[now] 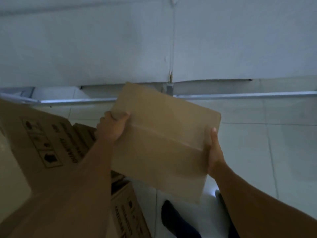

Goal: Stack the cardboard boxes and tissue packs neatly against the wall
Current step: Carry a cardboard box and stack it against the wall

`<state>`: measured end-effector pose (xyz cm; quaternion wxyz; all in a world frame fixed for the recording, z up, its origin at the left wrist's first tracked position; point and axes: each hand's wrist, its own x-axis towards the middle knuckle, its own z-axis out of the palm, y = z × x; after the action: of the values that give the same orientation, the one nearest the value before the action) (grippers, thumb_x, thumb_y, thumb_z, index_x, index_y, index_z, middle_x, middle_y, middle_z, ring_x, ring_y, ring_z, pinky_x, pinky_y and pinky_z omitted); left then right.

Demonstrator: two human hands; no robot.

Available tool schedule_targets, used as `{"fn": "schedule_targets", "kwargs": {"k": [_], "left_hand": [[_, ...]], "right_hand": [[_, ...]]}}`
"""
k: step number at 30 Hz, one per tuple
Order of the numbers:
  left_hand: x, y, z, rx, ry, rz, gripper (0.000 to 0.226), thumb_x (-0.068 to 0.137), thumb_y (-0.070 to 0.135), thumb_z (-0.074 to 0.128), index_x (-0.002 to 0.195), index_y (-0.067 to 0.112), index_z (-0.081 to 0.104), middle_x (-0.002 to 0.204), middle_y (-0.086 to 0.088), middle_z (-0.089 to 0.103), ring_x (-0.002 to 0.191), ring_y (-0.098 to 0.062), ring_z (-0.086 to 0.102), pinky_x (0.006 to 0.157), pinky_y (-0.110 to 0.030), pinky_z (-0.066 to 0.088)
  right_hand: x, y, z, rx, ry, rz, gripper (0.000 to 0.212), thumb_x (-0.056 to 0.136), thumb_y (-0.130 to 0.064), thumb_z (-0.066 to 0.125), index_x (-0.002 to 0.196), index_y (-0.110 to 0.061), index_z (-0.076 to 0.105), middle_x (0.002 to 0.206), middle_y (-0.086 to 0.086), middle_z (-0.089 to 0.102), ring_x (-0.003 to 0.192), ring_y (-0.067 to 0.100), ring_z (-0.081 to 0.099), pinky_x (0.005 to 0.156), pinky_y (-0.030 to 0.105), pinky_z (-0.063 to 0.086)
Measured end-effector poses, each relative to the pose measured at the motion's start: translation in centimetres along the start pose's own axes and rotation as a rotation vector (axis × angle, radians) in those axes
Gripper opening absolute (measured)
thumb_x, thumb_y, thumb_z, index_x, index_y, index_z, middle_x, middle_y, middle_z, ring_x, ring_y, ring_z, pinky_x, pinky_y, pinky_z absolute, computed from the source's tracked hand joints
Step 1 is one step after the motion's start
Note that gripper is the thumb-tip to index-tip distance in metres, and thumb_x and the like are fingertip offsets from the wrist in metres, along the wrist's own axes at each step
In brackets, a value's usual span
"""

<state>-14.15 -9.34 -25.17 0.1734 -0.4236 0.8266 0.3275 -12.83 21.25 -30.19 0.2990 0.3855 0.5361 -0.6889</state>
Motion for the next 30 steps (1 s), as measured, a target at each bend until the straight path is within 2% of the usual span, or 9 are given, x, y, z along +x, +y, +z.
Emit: {"fn": "schedule_targets", "kwargs": {"k": [2,4,6,8,13,19,23,26,30], "left_hand": [[-3.3,2.3,1.6,0.047,-0.048,0.015,0.096,0.070,0.083,0.044,0.139,0.016,0.041,0.137,-0.014,0.053,0.122,-0.039,0.053,0.104,-0.052,0.042],[-6.0,3.7,3.7,0.057,-0.076,0.013,0.090,0.074,0.078,0.049,0.136,0.014,0.044,0.135,-0.015,0.054,0.122,-0.039,0.053,0.104,-0.050,0.042],[-9.9,6.4,6.9,0.069,-0.091,0.016,0.087,0.076,0.075,0.050,0.137,0.014,0.043,0.135,-0.017,0.053,0.123,-0.039,0.052,0.105,-0.049,0.041],[-13.7,9.3,10.2,0.074,-0.110,0.017,0.088,0.076,0.076,0.050,0.138,0.014,0.041,0.136,-0.017,0.052,0.124,-0.039,0.051,0.105,-0.049,0.041],[-21.6,16.9,19.1,0.057,-0.141,0.032,0.091,0.079,0.074,0.049,0.144,0.013,0.034,0.142,-0.017,0.046,0.129,-0.038,0.047,0.107,-0.047,0.040],[-29.0,26.3,30.8,0.050,-0.138,0.087,0.085,0.080,0.072,0.049,0.141,0.015,0.037,0.139,-0.015,0.051,0.125,-0.039,0.051,0.104,-0.047,0.042],[-33.6,33.1,37.9,-0.012,-0.159,0.161,0.079,0.083,0.067,0.052,0.142,0.015,0.038,0.140,-0.013,0.053,0.126,-0.037,0.052,0.105,-0.047,0.041],[-36.6,37.1,41.5,-0.055,-0.187,0.219,0.075,0.085,0.063,0.054,0.143,0.019,0.038,0.139,-0.010,0.053,0.125,-0.034,0.053,0.104,-0.043,0.042],[-38.6,39.9,44.3,-0.130,-0.203,0.219,0.074,0.085,0.062,0.056,0.144,0.020,0.037,0.140,-0.008,0.054,0.125,-0.033,0.053,0.103,-0.043,0.043]], "right_hand": [[-2.3,-2.0,-4.2,-0.004,0.022,0.017,0.084,0.069,-0.087,0.049,0.129,-0.030,0.062,0.125,0.008,0.067,0.113,0.030,0.064,0.097,0.056,0.049],[-3.5,-3.2,-7.8,-0.002,0.037,0.031,0.069,0.081,-0.078,0.043,0.121,-0.026,0.066,0.116,0.010,0.071,0.105,0.030,0.067,0.083,0.047,0.056],[-5.5,-5.8,-12.7,-0.034,0.056,0.029,0.057,0.089,-0.069,0.040,0.113,-0.024,0.066,0.105,0.010,0.070,0.094,0.028,0.066,0.069,0.039,0.054],[-7.0,-8.7,-17.7,-0.062,0.113,0.006,0.053,0.090,-0.066,0.040,0.109,-0.023,0.063,0.100,0.009,0.068,0.089,0.027,0.064,0.066,0.037,0.051],[-6.9,-14.8,-30.4,-0.093,0.169,-0.027,0.071,0.087,-0.070,0.043,0.135,-0.020,0.055,0.126,0.015,0.062,0.106,0.032,0.060,0.092,0.049,0.049],[-5.1,-20.8,-46.0,-0.058,0.231,-0.066,0.076,0.086,-0.069,0.046,0.142,-0.019,0.048,0.137,0.010,0.053,0.125,0.033,0.051,0.111,0.049,0.036],[-4.9,-24.6,-55.8,-0.003,0.257,-0.100,0.076,0.085,-0.070,0.048,0.140,-0.017,0.050,0.131,0.009,0.057,0.115,0.029,0.055,0.106,0.045,0.041],[-5.0,-27.1,-61.1,-0.025,0.268,-0.127,0.084,0.077,-0.076,0.052,0.137,-0.018,0.054,0.131,0.012,0.060,0.110,0.030,0.060,0.105,0.049,0.042],[-4.4,-30.6,-65.0,-0.099,0.281,-0.164,0.071,0.090,-0.064,0.045,0.141,-0.015,0.047,0.121,0.007,0.054,0.107,0.025,0.051,0.097,0.041,0.038]]}}
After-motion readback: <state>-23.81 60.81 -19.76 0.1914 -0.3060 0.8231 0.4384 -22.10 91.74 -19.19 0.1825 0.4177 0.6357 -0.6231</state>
